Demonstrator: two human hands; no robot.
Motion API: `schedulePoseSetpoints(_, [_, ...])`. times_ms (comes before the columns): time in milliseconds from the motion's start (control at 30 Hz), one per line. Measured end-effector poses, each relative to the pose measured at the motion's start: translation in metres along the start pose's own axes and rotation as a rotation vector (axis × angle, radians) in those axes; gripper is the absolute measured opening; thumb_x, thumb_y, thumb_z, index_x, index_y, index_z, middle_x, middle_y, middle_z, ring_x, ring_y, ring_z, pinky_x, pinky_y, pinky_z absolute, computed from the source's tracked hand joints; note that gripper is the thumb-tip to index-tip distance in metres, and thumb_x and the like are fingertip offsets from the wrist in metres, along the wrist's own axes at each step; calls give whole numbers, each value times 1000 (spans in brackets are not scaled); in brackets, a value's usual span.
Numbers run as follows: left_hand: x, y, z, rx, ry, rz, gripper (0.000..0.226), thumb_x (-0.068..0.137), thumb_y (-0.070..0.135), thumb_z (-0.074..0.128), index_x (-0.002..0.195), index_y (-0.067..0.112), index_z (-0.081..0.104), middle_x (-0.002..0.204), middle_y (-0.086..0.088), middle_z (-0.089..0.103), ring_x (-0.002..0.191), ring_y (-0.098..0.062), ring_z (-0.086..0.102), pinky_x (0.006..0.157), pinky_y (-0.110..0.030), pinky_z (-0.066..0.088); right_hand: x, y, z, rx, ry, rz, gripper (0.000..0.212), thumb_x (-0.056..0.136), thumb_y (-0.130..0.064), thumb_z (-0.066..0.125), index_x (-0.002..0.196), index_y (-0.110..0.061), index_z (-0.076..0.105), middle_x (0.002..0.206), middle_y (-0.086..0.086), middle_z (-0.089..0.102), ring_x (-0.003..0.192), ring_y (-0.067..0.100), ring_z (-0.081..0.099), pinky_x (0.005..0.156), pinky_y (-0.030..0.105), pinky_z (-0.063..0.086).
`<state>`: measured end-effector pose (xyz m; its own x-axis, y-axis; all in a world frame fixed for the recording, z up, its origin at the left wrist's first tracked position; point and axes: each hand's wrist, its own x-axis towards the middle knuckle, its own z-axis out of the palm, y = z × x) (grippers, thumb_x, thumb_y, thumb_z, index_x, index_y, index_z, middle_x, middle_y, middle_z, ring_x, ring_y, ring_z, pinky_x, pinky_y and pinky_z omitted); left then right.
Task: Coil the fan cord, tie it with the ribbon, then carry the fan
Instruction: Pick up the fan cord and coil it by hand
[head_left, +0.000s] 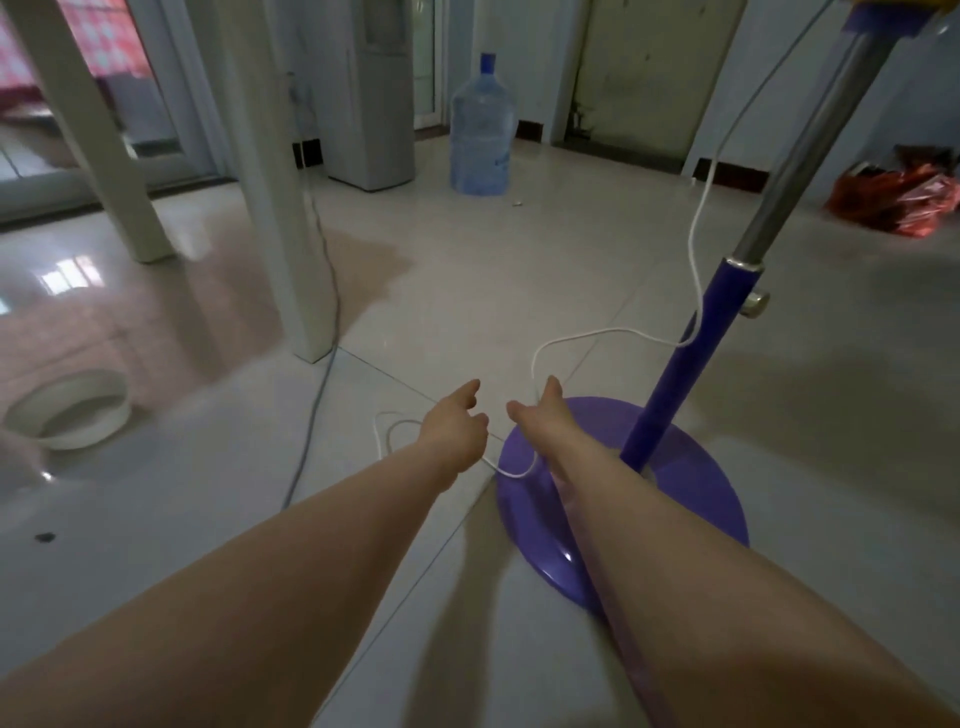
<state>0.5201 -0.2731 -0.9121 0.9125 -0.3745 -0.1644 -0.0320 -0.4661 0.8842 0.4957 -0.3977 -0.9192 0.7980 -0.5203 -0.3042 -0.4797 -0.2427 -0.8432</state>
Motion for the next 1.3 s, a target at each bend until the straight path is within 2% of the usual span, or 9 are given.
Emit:
schedulePoseSetpoints(167, [6,1,11,34,9,-34,55,95,13,48,147,24,32,146,0,46,122,-19,53,57,-11,44,9,12,5,44,-26,12,59,98,-17,46,151,-6,23,145,16,42,129,29,45,101,32,38])
schedulePoseSetpoints(267, [3,3,16,6,-45,-45,59,92,4,50,147,15,31,145,-7,46,129,-25,48,95,-30,49,0,15,14,66,-56,-87,35,100,-12,37,128,-5,57,98,11,63,86,22,59,66,28,47])
schedulePoseSetpoints(333, [-4,3,20,14,-97,-34,56,89,-1,48,143,10,35,131,-16,57,122,-32,54,99,-39,47,-10,15,22,92,-53,-143,32,99,-11,37,112,-9,65,92,12,68,80,24,63,69,34,52])
schedulePoseSetpoints(500, [-30,7,22,-227,-267,-120,84,92,0,50,150,13,-10,97,-7,57,83,-18,60,64,-18,51,-40,11,16,191,-40,-134,28,98,-19,36,94,-28,63,71,-3,62,72,18,59,70,33,49])
schedulePoseSetpoints(700, [-70,29,2,-153,-445,-160,21,95,-4,46,113,4,51,100,-18,60,76,-18,61,69,-25,52,-89,-11,-10,223,-21,-183,32,97,-15,39,110,-22,67,76,-2,54,74,20,51,65,37,48])
schedulePoseSetpoints(933, [-109,59,-19,-488,-85,-73,36,93,-9,35,123,7,47,77,-16,55,63,-21,54,67,-35,52,-158,-32,-14,238,131,-132,28,96,-19,42,108,-18,67,99,3,68,91,18,63,81,36,55])
schedulePoseSetpoints(1100, [-131,68,-37,-713,154,43,53,95,-6,30,140,20,38,68,-9,47,63,-18,51,79,-40,51,-190,-41,-10,-5,128,30,40,98,-37,35,115,-7,54,115,15,63,95,30,65,63,26,56])
schedulePoseSetpoints(1167, [-140,73,-46,-775,181,87,57,95,-5,31,144,24,34,66,-7,41,59,-17,45,78,-37,49,-199,-42,-9,73,20,145,43,99,-37,34,121,-4,52,114,16,62,89,28,67,43,17,51])
schedulePoseSetpoints(1300, [-148,90,-67,-861,142,110,40,102,13,31,138,27,37,61,-1,35,53,-13,39,77,-36,55,-203,-43,-7,494,-90,224,33,99,-29,45,120,-3,52,88,7,47,93,26,61,56,25,58])
